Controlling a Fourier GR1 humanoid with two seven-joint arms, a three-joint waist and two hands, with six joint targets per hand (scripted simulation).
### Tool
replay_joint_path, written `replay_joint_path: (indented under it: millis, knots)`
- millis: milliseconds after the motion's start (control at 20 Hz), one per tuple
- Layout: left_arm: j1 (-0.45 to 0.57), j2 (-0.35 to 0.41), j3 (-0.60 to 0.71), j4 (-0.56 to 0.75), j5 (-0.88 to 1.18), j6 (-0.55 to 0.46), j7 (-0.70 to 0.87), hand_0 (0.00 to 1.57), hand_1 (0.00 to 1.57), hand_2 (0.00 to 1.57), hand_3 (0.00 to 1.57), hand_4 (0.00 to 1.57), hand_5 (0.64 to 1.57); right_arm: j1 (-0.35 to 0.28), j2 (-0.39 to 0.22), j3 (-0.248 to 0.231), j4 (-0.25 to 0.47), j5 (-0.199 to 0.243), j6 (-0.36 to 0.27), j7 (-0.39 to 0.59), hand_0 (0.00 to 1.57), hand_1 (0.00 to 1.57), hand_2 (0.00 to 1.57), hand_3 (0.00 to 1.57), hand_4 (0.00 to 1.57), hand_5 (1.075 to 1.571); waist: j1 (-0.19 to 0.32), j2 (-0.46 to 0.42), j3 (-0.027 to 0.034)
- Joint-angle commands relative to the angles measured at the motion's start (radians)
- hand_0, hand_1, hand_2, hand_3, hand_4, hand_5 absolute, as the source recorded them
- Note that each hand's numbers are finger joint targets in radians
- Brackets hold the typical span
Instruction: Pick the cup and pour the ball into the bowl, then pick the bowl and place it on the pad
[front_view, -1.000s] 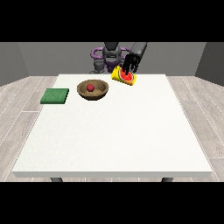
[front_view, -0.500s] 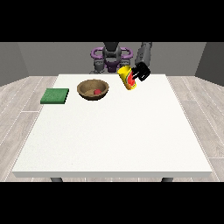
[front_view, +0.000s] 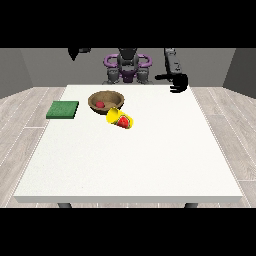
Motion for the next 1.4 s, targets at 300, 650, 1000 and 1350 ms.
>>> replay_joint_path:
  millis: [300, 650, 1000, 1350]
  knots:
    - [-0.116, 0.339, 0.15, 0.092, 0.194, -0.408, 0.051, 0.0, 0.0, 0.0, 0.0, 0.0, 1.533, -0.002, 0.079, 0.113, 0.0, 0.146, -0.079, -0.05, 0.0, 0.0, 0.0, 0.0, 0.47, 1.57, 0.004, 0.153, 0.0112]
    - [-0.201, 0.408, 0.091, 0.0, 0.158, -0.375, 0.222, 0.0, 0.0, 0.0, 0.0, 0.0, 1.518, -0.021, 0.112, 0.045, 0.349, 0.093, -0.029, -0.231, 0.0, 0.0, 0.0, 0.0, 0.39, 1.569, 0.039, 0.12, 0.0134]
    - [-0.309, 0.552, 0.136, -0.015, 0.193, -0.392, 0.335, 0.0, 0.0, 0.0, 0.0, 0.0, 1.541, -0.09, 0.083, -0.035, 0.602, 0.046, 0.057, -0.415, 0.0, 0.0, 0.0, 0.0, 0.33, 1.571, 0.011, 0.18, 0.0132]
    - [-0.392, 0.64, 0.152, -0.038, 0.228, -0.426, 0.429, 0.0, 0.0, 0.0, 0.0, 0.0, 1.539, -0.187, 0.085, -0.064, 0.824, 0.045, 0.065, -0.481, 0.0, 0.0, 0.0, 0.0, 0.32, 1.569, 0.02, 0.184, 0.0128]
